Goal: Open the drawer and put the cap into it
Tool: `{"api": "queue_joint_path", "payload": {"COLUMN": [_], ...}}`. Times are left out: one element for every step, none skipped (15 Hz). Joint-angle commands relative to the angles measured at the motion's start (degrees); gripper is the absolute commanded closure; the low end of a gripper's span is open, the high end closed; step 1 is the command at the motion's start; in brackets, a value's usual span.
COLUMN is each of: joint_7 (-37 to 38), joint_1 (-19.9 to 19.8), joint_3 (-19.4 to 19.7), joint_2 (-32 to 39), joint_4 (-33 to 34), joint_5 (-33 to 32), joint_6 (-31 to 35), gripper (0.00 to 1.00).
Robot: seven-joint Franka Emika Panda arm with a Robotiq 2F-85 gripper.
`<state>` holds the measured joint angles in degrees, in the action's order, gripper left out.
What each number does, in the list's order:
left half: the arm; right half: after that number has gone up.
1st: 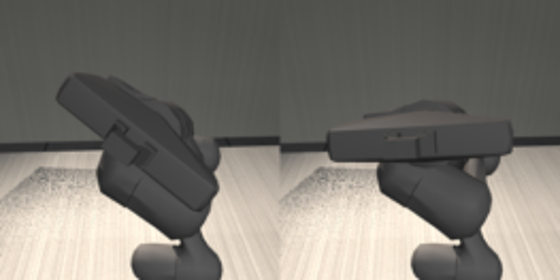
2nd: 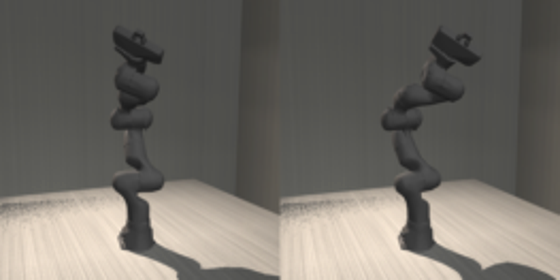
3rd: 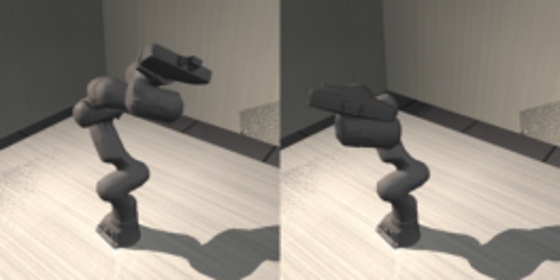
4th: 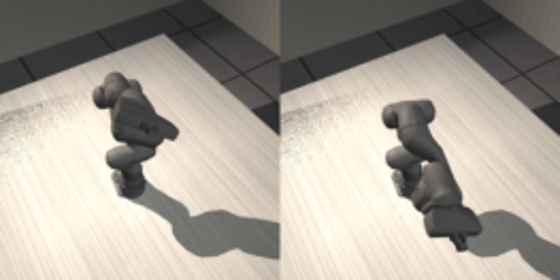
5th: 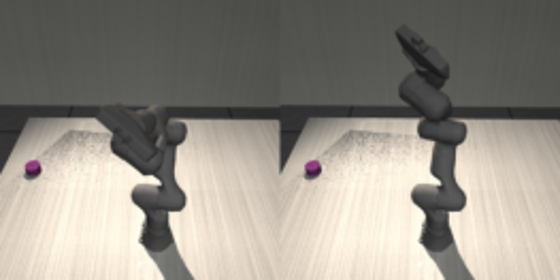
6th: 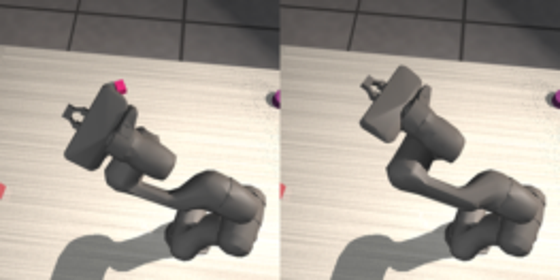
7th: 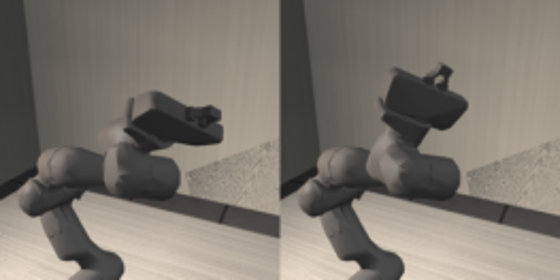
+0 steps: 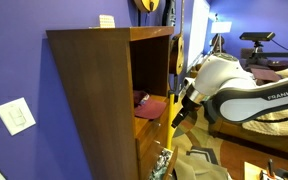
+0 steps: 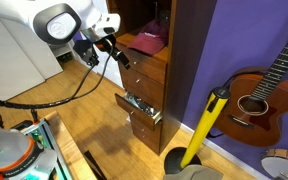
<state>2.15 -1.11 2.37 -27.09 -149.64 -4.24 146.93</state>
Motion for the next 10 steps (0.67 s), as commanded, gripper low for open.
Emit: {"api": "queue_joint_path", "payload": {"joint_7": [-5.01,-5.99,-6.63,-7.22,-7.83,-8.09,-8.76,-8.60,-9.15,-9.21], "joint_1": [1.36,1.64,1.72,1.97,2.37,2.53,2.96,2.63,2.89,2.81], "joint_3": [1.58,1.67,1.69,1.80,1.98,1.92,2.12,1.85,1.98,1.88], "joint_2": [4.56,5.64,6.60,7.53,8.34,9.08,9.71,10.44,11.05,11.56], "joint_4": [1.50,1.85,2.21,2.56,3.00,3.42,3.83,4.38,4.63,4.91], "joint_5": [2.53,2.76,2.85,3.27,3.93,4.27,4.94,4.72,5.25,5.35], "joint_6": [4.42,6.20,7.75,9.32,10.22,10.36,10.16,9.33,9.25,9.33], "gripper": [0.00,0.00,0.00,0.00,0.00,0.00,0.00,0.00,0.00,0.00]}}
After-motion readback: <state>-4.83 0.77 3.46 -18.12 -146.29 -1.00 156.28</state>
